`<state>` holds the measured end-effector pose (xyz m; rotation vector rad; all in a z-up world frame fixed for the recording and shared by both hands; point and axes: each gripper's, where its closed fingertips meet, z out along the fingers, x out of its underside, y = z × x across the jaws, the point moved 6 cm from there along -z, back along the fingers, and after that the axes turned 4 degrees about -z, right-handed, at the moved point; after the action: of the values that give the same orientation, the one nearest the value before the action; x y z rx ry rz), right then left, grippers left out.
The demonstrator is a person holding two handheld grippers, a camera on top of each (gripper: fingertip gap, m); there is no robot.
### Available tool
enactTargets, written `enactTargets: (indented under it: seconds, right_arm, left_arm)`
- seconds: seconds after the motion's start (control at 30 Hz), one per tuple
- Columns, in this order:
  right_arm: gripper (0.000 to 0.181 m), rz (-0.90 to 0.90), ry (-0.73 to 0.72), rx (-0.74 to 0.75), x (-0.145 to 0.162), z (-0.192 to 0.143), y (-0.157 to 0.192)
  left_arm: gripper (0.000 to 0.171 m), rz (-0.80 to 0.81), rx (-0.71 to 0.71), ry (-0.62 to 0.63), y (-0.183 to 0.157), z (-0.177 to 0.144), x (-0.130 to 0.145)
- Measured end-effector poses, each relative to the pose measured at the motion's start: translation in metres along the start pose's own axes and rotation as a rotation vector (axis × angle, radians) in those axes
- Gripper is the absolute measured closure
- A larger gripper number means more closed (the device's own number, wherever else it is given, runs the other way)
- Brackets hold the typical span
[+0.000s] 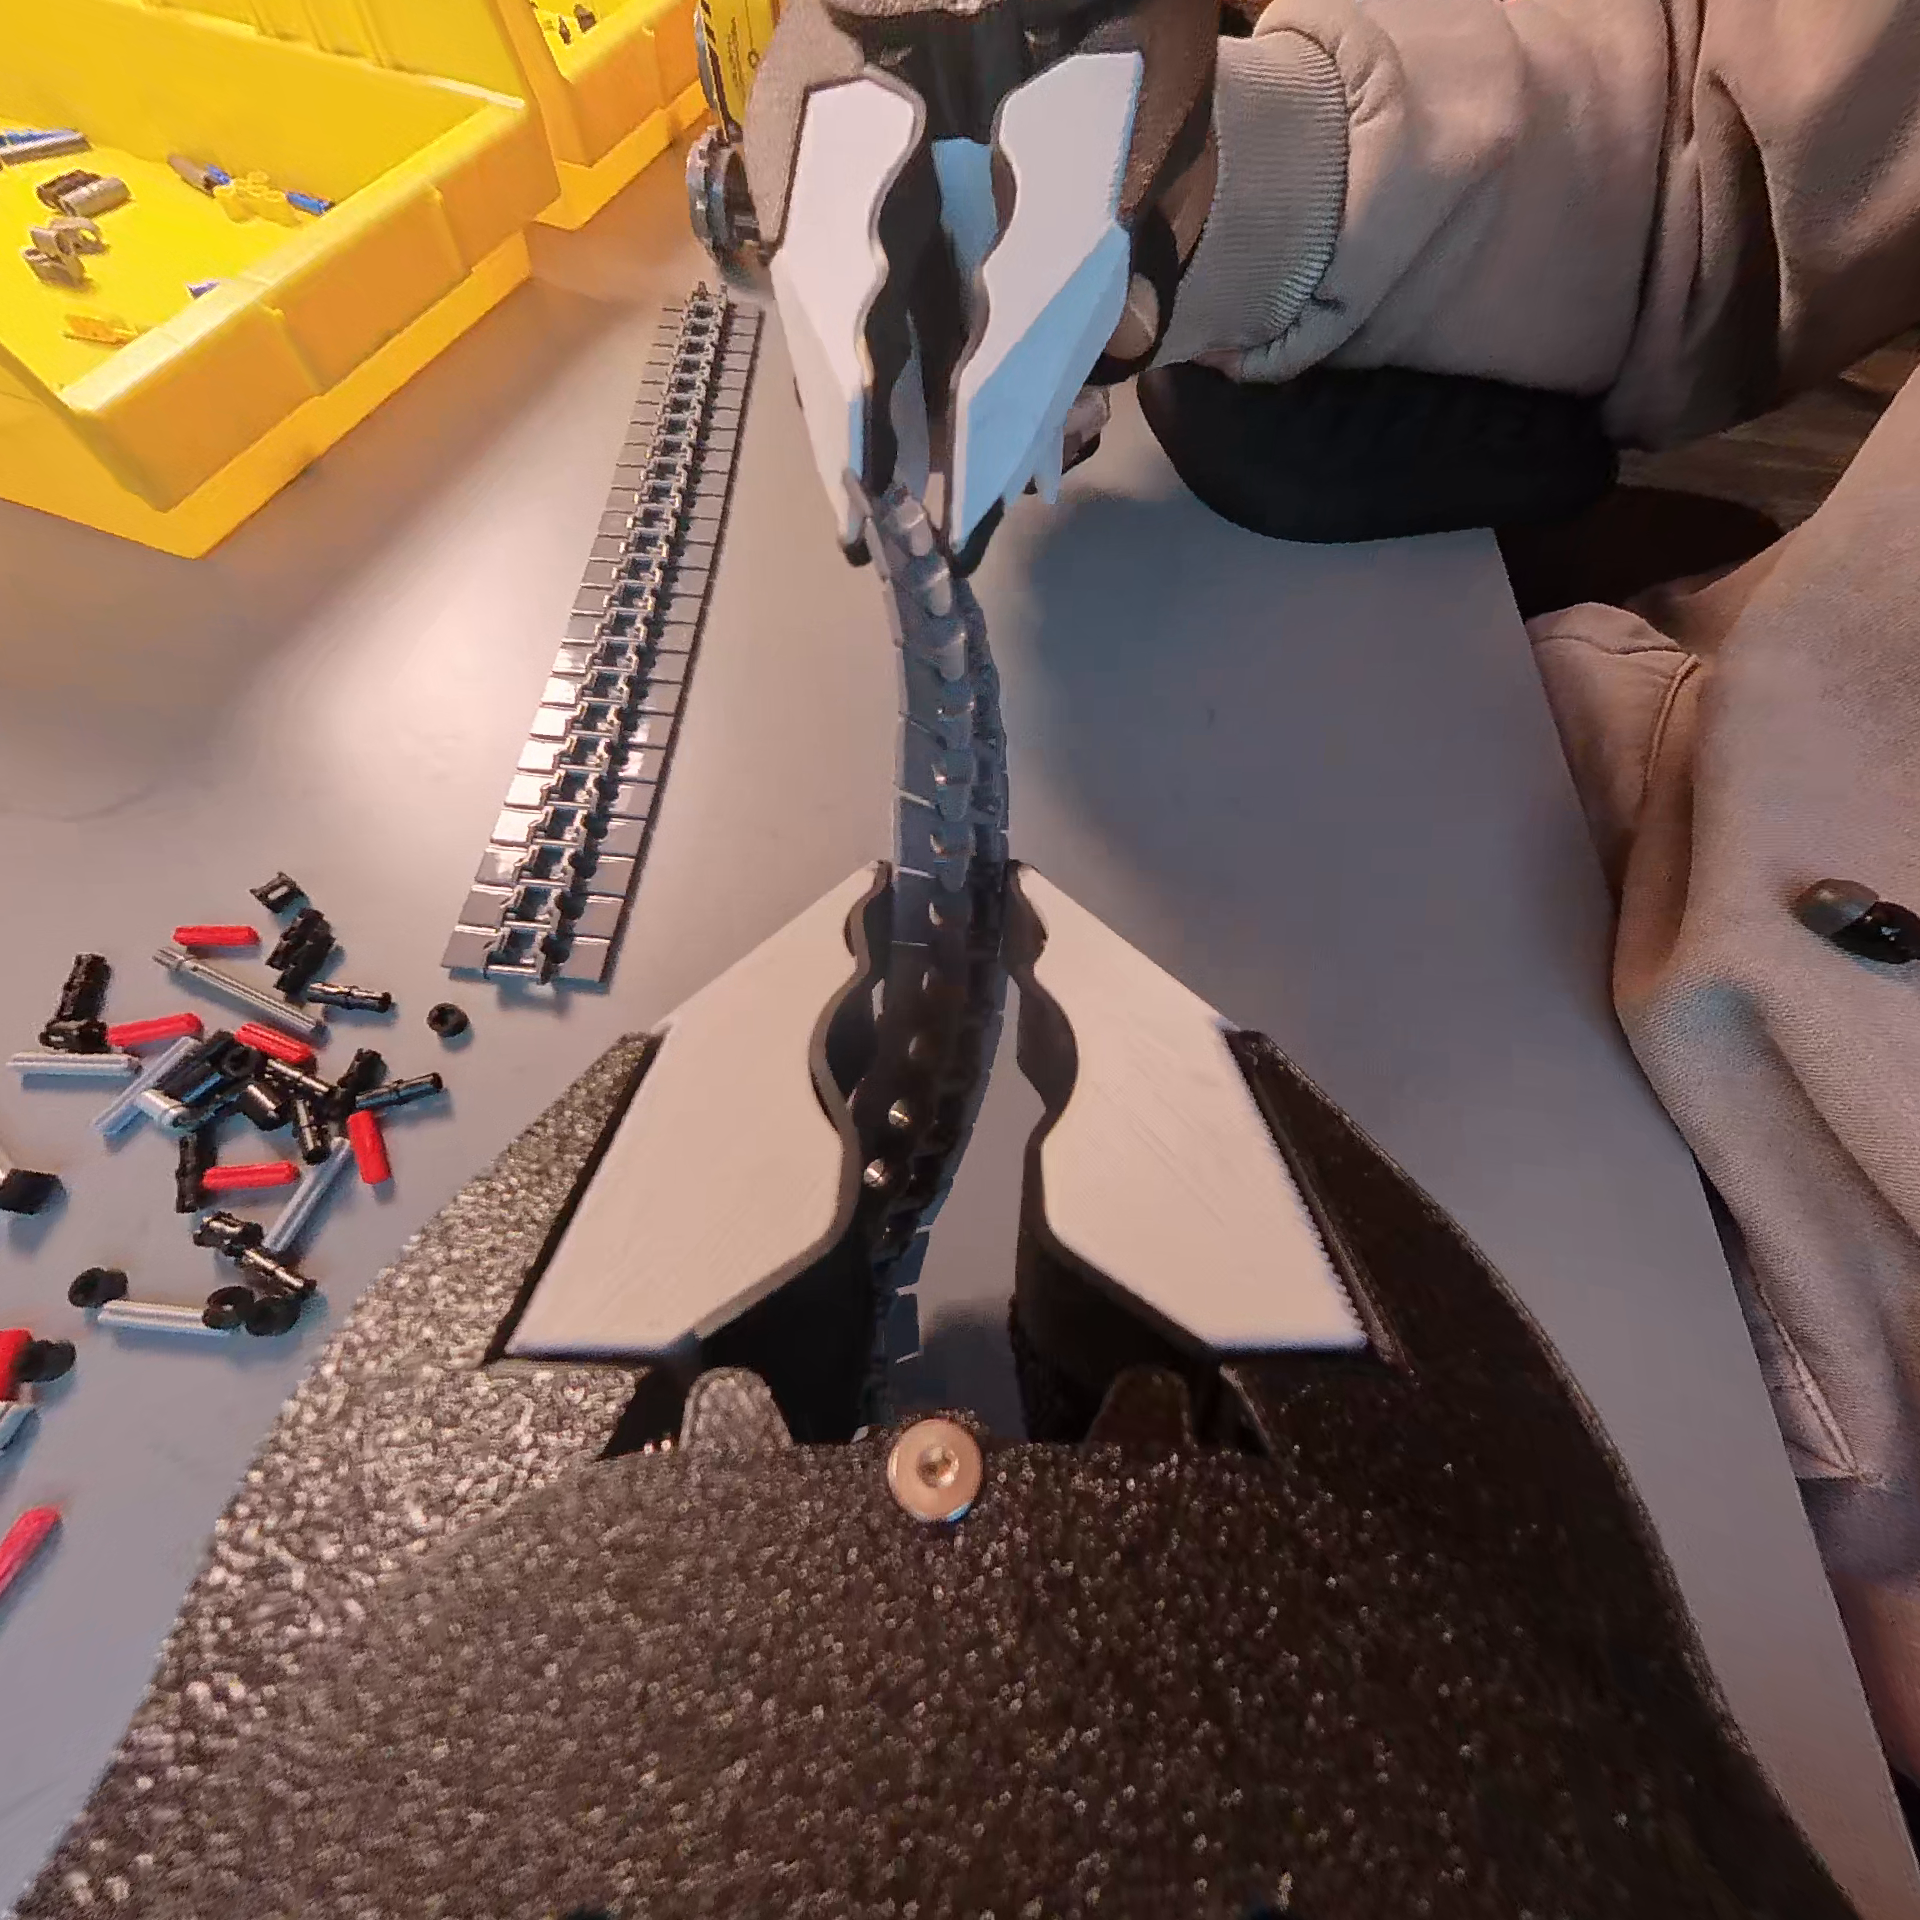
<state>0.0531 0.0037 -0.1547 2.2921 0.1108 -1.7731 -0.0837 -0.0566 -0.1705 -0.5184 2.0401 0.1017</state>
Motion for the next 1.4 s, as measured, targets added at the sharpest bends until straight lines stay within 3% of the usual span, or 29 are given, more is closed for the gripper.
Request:
enactTargets:
  seconds: [0.2,0.27,0.37,0.5,0.73,0.83,0.93,1.07,1.23,1.4]
  right_arm:
    - [0.174,-0.11,0.031,-0.046,0.001,0.01,0.017]
    - [0.174,-0.092,0.02,-0.074,0.001,0.015,0.021]
    - [0.174,-0.114,0.054,-0.069,0.006,0.017,0.02]
    - [0.174,-0.168,0.086,-0.093,0.01,0.019,0.027]
    - [0.173,-0.153,0.168,-0.057,0.017,0.025,0.022]
    - [0.176,-0.117,0.198,0.001,0.02,0.026,0.015]
    - [0.176,-0.085,0.192,-0.052,0.02,0.026,0.018]
    - [0.176,-0.08,0.222,-0.07,0.025,0.026,0.019]
    - [0.176,-0.08,0.207,-0.1,0.024,0.026,0.023]
    - [0.176,-0.092,0.204,-0.106,0.023,0.023,0.025]
  left_arm:
    - [0.142,-0.017,0.044,-0.08,-0.008,0.002,-0.014]
    - [0.143,0.008,0.047,-0.039,-0.012,0.007,-0.014]
    - [0.161,0.01,0.02,-0.005,-0.015,0.007,-0.015]
    - [0.164,-0.105,0.025,0.06,-0.009,0.009,-0.011]
    - [0.164,-0.125,0.027,0.144,-0.001,0.014,-0.005]
    - [0.164,-0.098,0.051,0.169,-0.003,0.012,-0.002]
    - [0.163,-0.022,0.066,0.21,-0.005,0.01,-0.002]
    - [0.15,0.091,0.048,0.283,-0.003,-0.003,-0.006]
    - [0.144,0.109,0.104,0.216,-0.01,0.0,-0.024]
    - [0.162,0.111,0.115,0.224,-0.014,0.025,-0.01]
